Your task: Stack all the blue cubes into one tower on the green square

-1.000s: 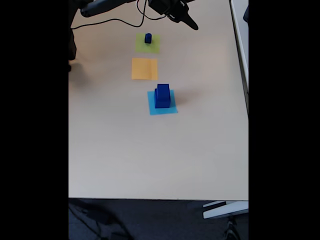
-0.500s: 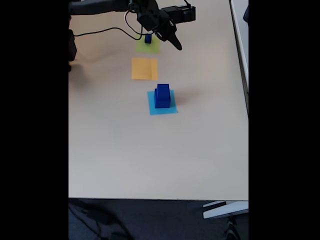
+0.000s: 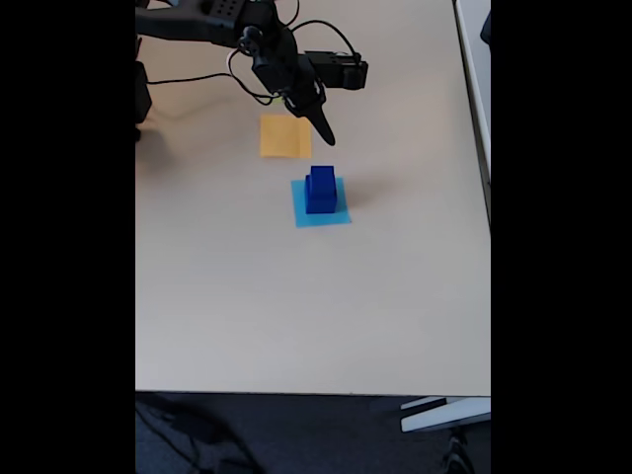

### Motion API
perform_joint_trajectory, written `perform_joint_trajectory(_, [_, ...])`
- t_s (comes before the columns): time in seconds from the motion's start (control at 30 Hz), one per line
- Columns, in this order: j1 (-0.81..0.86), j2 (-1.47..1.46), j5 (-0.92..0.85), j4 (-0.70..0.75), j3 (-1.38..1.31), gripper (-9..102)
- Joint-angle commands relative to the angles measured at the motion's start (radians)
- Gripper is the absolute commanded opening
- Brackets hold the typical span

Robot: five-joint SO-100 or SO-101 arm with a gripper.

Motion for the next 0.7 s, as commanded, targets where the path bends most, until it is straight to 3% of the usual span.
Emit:
perform_joint_trajectory(0.0, [0.028,0.052,-0.026,-0.026,-0.011,25])
perform_joint_trajectory(0.67, [0.100,-0.150,-0.066,-0.048,-0.164,24])
